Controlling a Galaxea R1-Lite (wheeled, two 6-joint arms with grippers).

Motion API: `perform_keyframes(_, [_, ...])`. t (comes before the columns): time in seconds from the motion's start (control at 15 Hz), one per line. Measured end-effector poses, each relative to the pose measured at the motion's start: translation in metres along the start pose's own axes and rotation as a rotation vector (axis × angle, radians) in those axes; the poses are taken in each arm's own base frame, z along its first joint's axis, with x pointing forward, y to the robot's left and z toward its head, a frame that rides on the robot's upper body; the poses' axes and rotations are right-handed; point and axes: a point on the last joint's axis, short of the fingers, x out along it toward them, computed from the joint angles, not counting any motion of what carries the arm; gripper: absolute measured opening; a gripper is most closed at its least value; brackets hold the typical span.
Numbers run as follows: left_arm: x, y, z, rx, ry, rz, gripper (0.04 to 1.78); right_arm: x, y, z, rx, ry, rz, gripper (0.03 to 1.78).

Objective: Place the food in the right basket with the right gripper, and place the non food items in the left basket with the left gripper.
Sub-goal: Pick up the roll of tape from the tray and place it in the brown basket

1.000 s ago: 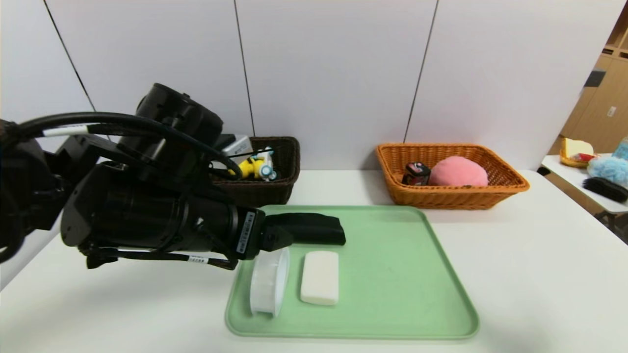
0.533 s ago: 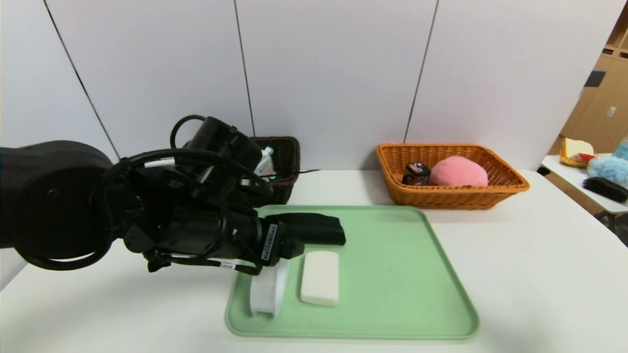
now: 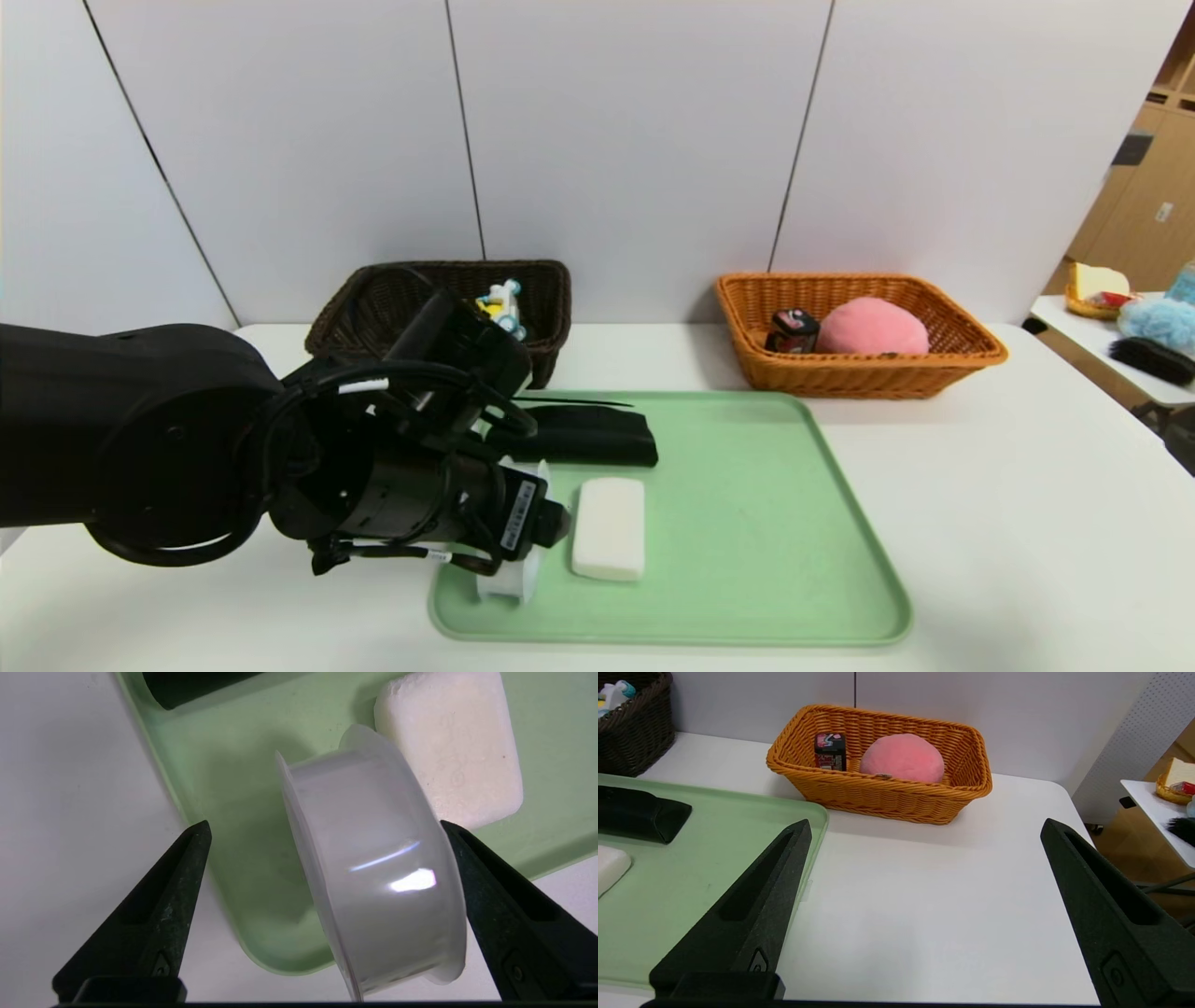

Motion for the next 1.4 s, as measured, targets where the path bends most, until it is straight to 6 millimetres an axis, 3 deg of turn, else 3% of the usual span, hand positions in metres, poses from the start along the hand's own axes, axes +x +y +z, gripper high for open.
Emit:
perform_keyframes(0.47, [0.007, -0.012, -0.002, 0.027, -0.056, -0.014, 1.66, 0.000, 0.000, 0.002, -0.001, -0.011, 0.003, 1.69])
perform_keyframes(0.67, [0.009, -0.013, -0.005, 0.043, -0.050, -0.001, 1.15, 0.000, 0.000, 0.003, -0.002, -0.014, 0.005, 1.69])
perform_keyframes(1.0, [0.010, -0.012, -0.009, 0.058, -0.041, 0.015, 0.59, 0.000, 0.000, 0.003, -0.002, -0.013, 0.009, 1.69])
perform_keyframes(1.4, [0.005, -0.010, -0.010, 0.087, -0.053, 0.049, 0.59, 0.001, 0.000, 0.003, -0.001, -0.011, 0.012, 1.69])
